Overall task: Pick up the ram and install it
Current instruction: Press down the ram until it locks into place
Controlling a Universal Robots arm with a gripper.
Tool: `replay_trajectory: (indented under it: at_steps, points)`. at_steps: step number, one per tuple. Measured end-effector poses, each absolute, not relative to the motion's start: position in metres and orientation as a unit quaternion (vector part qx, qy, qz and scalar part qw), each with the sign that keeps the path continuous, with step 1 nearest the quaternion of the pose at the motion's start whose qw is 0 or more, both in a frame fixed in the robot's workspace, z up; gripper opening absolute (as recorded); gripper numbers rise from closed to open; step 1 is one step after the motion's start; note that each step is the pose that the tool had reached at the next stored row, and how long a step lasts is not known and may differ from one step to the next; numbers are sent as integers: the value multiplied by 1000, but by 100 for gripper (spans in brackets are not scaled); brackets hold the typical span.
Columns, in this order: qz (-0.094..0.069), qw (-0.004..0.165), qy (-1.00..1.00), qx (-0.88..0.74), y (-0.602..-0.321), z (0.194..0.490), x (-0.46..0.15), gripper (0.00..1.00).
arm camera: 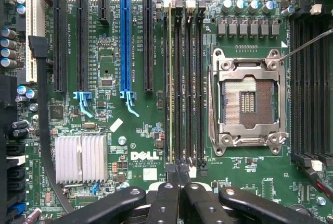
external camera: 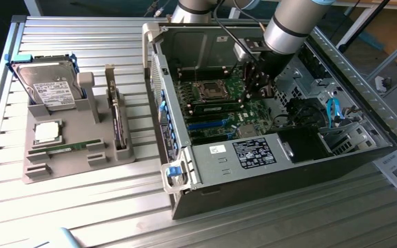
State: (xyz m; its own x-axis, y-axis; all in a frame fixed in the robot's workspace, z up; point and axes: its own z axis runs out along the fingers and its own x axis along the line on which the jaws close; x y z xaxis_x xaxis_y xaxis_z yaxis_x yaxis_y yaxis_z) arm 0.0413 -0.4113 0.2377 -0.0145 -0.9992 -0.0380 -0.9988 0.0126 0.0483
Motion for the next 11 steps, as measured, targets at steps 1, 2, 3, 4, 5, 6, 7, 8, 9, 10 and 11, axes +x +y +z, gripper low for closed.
replay_trajectory:
  at_steps: [1,2,3,4,5,6,7,8,9,10,11]
  points:
    - [-31,3,-712,702,-411,239,41,10]
    - [-31,3,-712,702,-411,239,41,10]
    - [-31,3,-712,702,-411,239,41,10]
    - [-31,3,-712,702,-411,239,41,10]
    - [-31,3,-712,702,-411,239,41,10]
    - [-31,3,-712,702,-411,239,41,10]
    - [-31,4,-712,702,-411,239,40,10]
    - [-30,4,-712,702,-411,239,39,10]
    - [-31,4,-712,702,-411,239,36,10]
    - [-31,3,-712,702,-411,239,34,10]
    - [-31,3,-712,702,-411,239,29,10]
